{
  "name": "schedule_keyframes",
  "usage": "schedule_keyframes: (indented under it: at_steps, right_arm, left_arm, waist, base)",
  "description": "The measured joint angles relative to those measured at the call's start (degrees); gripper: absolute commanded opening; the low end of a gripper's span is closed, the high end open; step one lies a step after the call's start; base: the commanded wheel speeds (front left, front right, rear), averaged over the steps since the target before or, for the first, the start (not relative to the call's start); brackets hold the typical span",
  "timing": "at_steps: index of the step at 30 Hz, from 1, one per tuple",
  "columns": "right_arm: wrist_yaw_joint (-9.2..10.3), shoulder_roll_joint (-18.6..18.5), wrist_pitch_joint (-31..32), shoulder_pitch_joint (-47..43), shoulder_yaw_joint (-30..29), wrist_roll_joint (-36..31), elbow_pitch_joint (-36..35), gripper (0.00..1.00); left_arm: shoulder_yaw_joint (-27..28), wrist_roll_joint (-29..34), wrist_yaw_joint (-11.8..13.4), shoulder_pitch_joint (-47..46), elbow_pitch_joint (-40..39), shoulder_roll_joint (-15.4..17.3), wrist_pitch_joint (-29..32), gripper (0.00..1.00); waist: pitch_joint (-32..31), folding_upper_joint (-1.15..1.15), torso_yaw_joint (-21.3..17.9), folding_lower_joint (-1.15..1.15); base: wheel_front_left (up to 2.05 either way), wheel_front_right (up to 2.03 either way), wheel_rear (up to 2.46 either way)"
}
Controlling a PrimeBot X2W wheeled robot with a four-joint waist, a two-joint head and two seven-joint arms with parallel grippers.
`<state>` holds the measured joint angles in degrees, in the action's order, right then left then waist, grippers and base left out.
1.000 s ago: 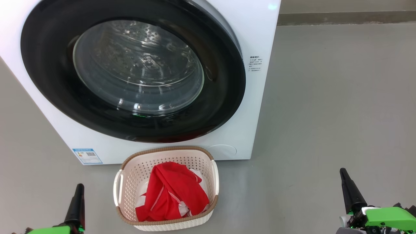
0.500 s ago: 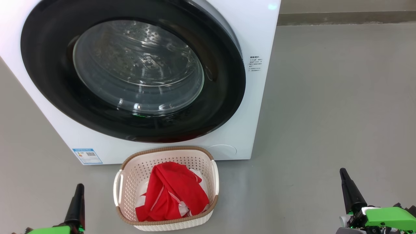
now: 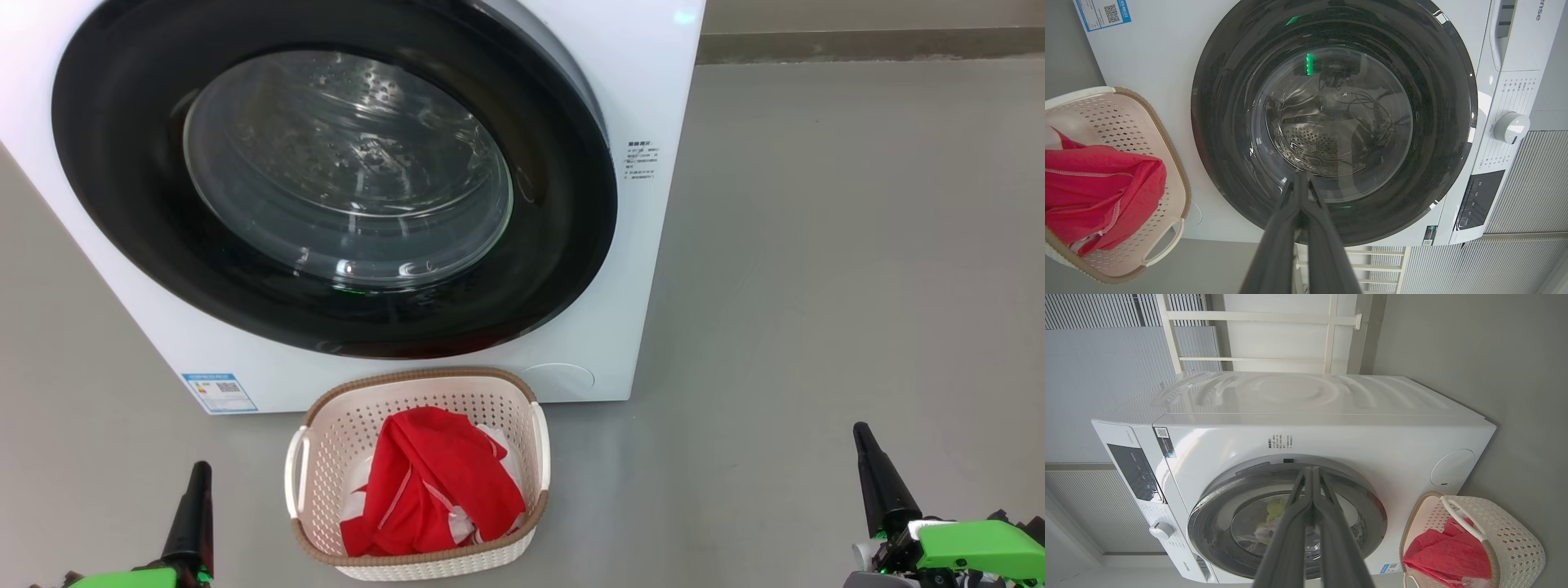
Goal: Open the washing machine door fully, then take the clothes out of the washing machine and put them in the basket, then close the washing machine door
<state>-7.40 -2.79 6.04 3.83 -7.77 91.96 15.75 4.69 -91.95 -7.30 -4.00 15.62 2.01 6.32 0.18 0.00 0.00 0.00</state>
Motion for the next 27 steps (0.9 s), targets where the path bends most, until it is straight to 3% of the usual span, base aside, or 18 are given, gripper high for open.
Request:
schedule_keyframes:
  at_steps: [27]
  right_arm:
    - [0.00, 0.05, 0.01, 0.00, -0.02, -0.01, 0.00, 0.00]
  left_arm:
    - [0.00, 0.00, 0.00, 0.00, -0.01, 0.00, 0.00, 0.00]
  waist:
    - [0.00, 0.00, 0.00, 0.00]
  base:
    - [0.00, 0.00, 0.00]
